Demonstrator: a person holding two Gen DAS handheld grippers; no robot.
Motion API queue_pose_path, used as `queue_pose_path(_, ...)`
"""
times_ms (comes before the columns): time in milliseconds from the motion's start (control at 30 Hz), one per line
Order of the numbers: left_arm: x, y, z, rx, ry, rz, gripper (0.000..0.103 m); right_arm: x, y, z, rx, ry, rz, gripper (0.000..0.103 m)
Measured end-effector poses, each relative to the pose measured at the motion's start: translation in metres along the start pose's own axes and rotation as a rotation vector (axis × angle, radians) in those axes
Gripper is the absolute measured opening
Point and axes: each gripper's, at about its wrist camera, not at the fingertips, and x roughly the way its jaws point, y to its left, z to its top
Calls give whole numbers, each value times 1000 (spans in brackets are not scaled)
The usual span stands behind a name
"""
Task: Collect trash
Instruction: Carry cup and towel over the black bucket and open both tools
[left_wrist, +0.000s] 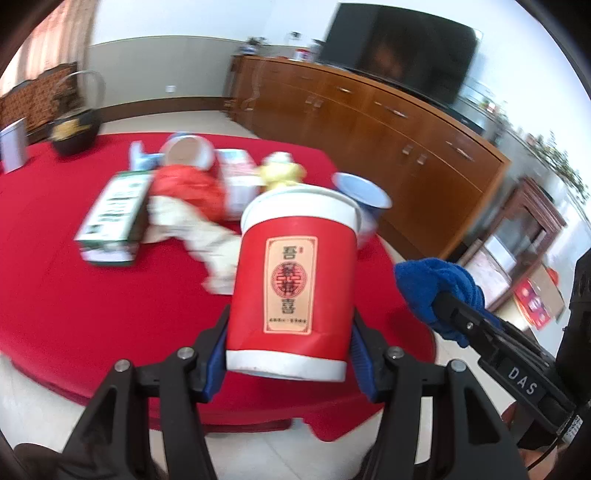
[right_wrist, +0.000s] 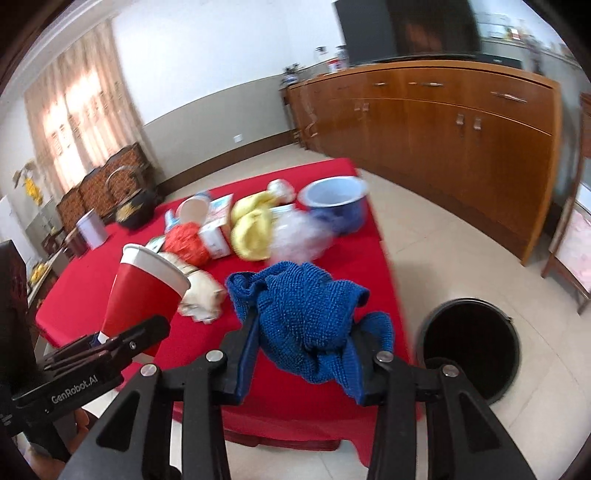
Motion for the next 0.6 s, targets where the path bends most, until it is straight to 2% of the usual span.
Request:
queue_pose_path(200,30,-69,-6,73,56,-121,58,-28,-71,-4,81,-28,-115,43)
queue_pose_path(367,61,-116,-12,105,126,-207,58,-41,-136,-11,173,-15,-192,43)
queue_pose_path(467,81,-146,-15,123,161,-231,58,-41,-178,-15,214,3,-228,43)
queue_pose_path(600,110,-175,-19,128,204,-228,58,-34,-228,-14,267,40,-246,43)
